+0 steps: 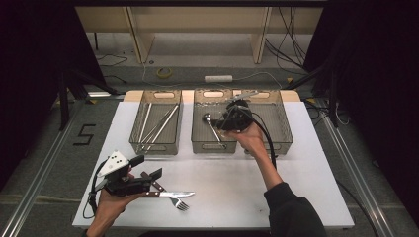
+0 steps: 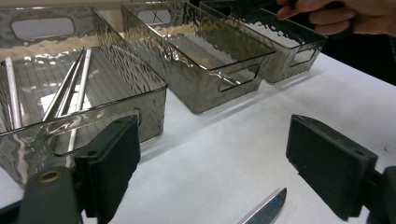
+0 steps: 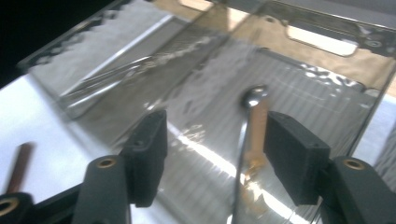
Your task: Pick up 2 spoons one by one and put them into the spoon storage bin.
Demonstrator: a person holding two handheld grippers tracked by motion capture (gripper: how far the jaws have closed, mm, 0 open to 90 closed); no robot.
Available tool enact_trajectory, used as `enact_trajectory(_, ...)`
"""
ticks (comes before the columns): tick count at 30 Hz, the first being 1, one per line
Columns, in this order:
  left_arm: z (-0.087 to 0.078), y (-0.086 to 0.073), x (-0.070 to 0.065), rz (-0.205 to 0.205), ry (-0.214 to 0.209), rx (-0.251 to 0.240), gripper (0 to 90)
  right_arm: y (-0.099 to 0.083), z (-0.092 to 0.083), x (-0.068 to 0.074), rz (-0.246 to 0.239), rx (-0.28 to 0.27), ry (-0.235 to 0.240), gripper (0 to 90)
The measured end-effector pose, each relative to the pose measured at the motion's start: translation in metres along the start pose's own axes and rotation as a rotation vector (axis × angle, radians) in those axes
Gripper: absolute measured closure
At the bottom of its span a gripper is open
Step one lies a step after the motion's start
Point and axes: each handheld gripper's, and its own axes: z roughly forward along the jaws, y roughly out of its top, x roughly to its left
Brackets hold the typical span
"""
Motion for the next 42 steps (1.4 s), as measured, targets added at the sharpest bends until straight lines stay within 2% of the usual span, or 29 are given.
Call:
enact_trajectory(2, 0.001, 0.001, 0.0, -0.005, -0.006, 0.012, 17.0, -0.006, -0.011, 0.007, -0.029, -0.012, 0.026, 38.6)
enact_trajectory(4, 0.0, 0.002, -0.001, 0.009, -0.003, 0.02, 17.1, -0.012, -0.021, 0.014, -0.054, -0.019, 0.04, 37.5)
enact_trajectory(6, -0.001, 0.006, -0.003, 0.026, 0.001, 0.023, 17.1, -0.019, -0.031, 0.019, -0.07, -0.031, 0.055, 37.0)
enact_trajectory(8, -0.002, 0.009, -0.002, 0.027, -0.015, 0.046, 17.1, -0.028, -0.041, 0.023, -0.08, -0.044, 0.076, 36.1)
enact_trajectory(12, -0.001, 0.012, -0.002, 0.045, -0.011, 0.082, 17.1, -0.047, -0.055, 0.025, -0.076, -0.064, 0.1, 35.1)
enact_trajectory(13, -0.001, 0.013, -0.002, 0.049, -0.011, 0.088, 17.1, -0.052, -0.058, 0.025, -0.077, -0.067, 0.093, 33.2)
enact_trajectory(15, 0.0, 0.015, -0.002, 0.072, -0.004, 0.118, 17.0, -0.061, -0.063, 0.026, -0.082, -0.061, 0.079, 31.3)
enact_trajectory(18, 0.002, 0.017, -0.001, 0.102, 0.007, 0.159, 17.0, -0.074, -0.071, 0.026, -0.068, -0.079, 0.087, 30.9)
enact_trajectory(20, 0.003, 0.018, -0.001, 0.136, 0.023, 0.196, 17.1, -0.083, -0.077, 0.026, -0.061, -0.088, 0.095, 30.8)
enact_trajectory(22, 0.005, 0.019, 0.0, 0.147, 0.02, 0.234, 17.1, -0.092, -0.081, 0.025, -0.048, -0.104, 0.1, 30.8)
enact_trajectory(25, 0.007, 0.02, 0.0, 0.183, 0.028, 0.29, 17.3, -0.104, -0.086, 0.024, -0.038, -0.097, 0.114, 30.9)
enact_trajectory(29, 0.01, 0.022, 0.002, 0.193, 0.017, 0.334, 18.2, -0.115, -0.092, 0.023, -0.027, -0.108, 0.117, 30.8)
enact_trajectory(31, 0.01, 0.023, 0.002, 0.211, 0.014, 0.358, 19.0, -0.118, -0.094, 0.024, -0.019, -0.116, 0.114, 30.8)
enact_trajectory(37, 0.012, 0.021, 0.003, 0.232, 0.004, 0.409, 20.2, -0.126, -0.096, 0.027, -0.012, -0.134, 0.115, 30.8)
enact_trajectory(42, 0.02, 0.017, 0.007, 0.227, -0.012, 0.465, 21.2, -0.13, -0.096, 0.032, -0.021, -0.128, 0.124, 30.8)
